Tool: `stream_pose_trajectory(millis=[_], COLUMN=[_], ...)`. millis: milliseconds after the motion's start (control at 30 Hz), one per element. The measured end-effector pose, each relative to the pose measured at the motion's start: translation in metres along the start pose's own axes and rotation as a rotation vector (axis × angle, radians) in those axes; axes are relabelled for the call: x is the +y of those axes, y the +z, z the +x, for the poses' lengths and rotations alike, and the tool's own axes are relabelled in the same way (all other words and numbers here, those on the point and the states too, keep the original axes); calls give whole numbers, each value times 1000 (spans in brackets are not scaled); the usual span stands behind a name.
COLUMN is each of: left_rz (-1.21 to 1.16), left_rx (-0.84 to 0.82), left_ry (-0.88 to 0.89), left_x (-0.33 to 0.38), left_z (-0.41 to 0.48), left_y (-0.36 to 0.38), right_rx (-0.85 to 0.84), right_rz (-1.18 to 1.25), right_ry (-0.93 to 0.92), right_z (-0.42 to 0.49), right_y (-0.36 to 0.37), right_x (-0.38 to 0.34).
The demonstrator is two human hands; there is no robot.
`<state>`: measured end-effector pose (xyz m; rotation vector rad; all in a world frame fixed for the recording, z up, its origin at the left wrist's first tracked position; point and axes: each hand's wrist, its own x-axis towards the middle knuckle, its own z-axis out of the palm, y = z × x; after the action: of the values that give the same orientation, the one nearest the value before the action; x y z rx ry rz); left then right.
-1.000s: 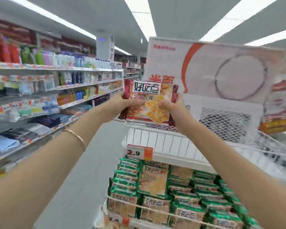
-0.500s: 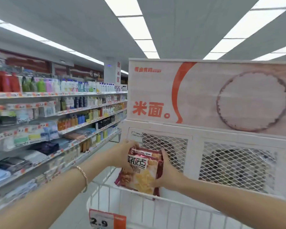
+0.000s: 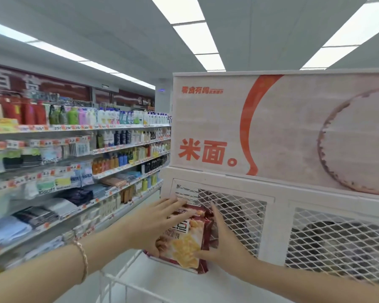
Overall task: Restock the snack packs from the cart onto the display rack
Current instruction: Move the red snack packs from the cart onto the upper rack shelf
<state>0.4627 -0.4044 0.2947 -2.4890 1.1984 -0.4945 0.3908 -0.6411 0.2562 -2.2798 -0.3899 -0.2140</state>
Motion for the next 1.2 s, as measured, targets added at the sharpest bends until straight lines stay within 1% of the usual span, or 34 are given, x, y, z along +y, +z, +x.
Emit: stream_pose_trajectory(millis=[33,67,100,133,167,200,300,400,500,600,633,700,767,833,867,900,933,967,1067,1133,1200], left_rz=[27,49,67,78,87,89,75,54,101,189,204,205,124,52,22,-15,-48,-73,-115,-110,-133], left_rx=[-7,-17,-30,-39,-50,-61,-67,-53,-69,-90,-104,-142,-182,-169,-146,-121,-93,-64,-14,-22,-85], left_ry=[20,26,23,13,-2,-21,-65,-60,-59,-66,-70,-66,-64,-82,-109,-148,-184,-218,-312,-359,-410], left_x=[0,0,-2,-3,-5,-5,-6,-7,-8,-3,-2,-1,-3,-9,-11,-13,-15,-17,-26,-32,-35], left_z=[0,-1,-1,-1,-1,-1,1,0,-1,0,-1,-1,-3,-8,-13,-22,-34,-47,-99,-142,-191], left_y=[1,1,2,2,2,2,4,8,9,6,5,0,-9,-24,-33,-43,-51,-57,-59,-52,-42], right_rx=[-2,-7,9,67,100,86,103,173,134,50,20,-77,-134,-195,-268,-341,-356,-322,-120,-66,-60], right_rz=[-93,-241,-443,-664,-836,-918,-940,-1042,-1239,-1389,-1396,-1389,-1332,-1202,-1128,-1040,-956,-894,-779,-754,-749], right_ry=[-45,-130,-261,-433,-549,-571,-682,-685,-683,-666,-650,-562,-532,-533,-512,-464,-423,-394,-352,-375,-438], right_z=[-6,-13,-17,-20,-20,-18,-5,-3,-6,-2,-2,-3,-7,-13,-17,-21,-24,-26,-31,-31,-31], right_y=[-1,-2,-1,0,0,1,5,8,4,-5,-5,-5,-8,-21,-29,-37,-44,-50,-48,-28,8], right_x=[2,6,10,19,30,37,45,43,41,43,44,40,29,10,-2,-15,-28,-41,-82,-111,-140])
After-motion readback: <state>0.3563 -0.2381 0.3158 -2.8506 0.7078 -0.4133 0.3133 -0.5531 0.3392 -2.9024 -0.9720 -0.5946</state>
